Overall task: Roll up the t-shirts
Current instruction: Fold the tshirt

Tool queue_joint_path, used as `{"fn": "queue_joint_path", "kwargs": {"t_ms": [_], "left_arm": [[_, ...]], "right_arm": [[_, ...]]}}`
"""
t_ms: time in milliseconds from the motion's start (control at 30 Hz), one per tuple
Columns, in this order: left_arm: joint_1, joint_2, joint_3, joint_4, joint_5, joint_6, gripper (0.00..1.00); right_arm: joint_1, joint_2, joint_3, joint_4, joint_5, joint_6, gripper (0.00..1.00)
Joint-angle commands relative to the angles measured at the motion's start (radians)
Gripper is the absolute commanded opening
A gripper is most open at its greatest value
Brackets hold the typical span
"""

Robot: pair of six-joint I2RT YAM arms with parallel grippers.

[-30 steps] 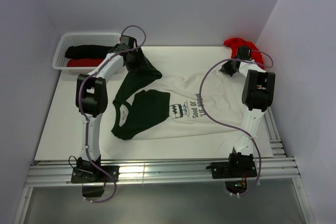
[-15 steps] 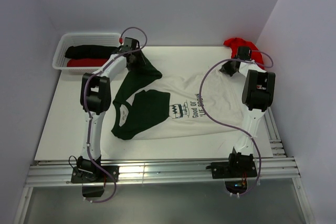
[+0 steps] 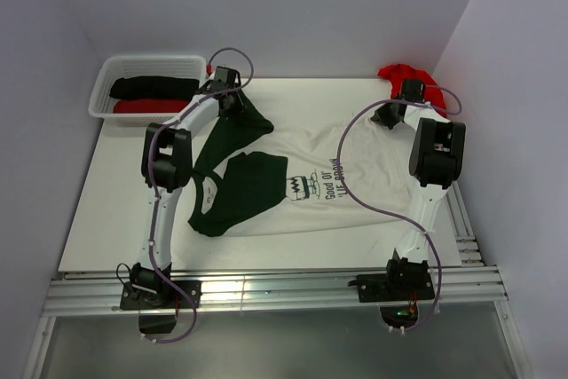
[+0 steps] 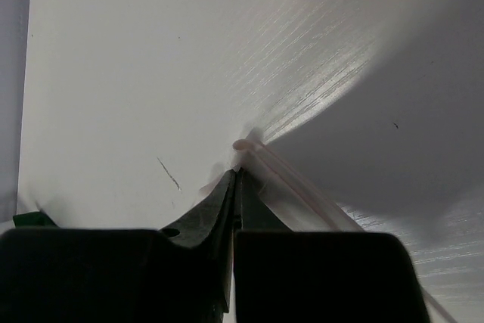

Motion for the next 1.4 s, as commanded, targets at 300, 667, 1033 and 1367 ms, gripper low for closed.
{"fn": "queue_joint_path", "kwargs": {"t_ms": [300,667,1033,1367], "left_arm": [[-0.031,0.149,0.228,0.696,0.436,-0.465,0.99],[0.006,-0.061,0.064,0.500,0.308,-0.165,1.00],[0.009,-0.241,-0.139,0.287,0.034,-0.010,0.97],[-0.005,-0.107,0.033,0.124,0.128,-0.068,0.99]], "right_arm": [[-0.005,-0.009,0.005,-0.006,-0.021,-0.019,0.00],[-0.005,-0.008,0.007,-0.006,-0.024,-0.020,0.00],[-0.005,-0.003,0.012,-0.012,-0.024,-0.020,0.00],[-0.005,-0.003,0.012,-0.012,-0.023,-0.019,0.00]]}}
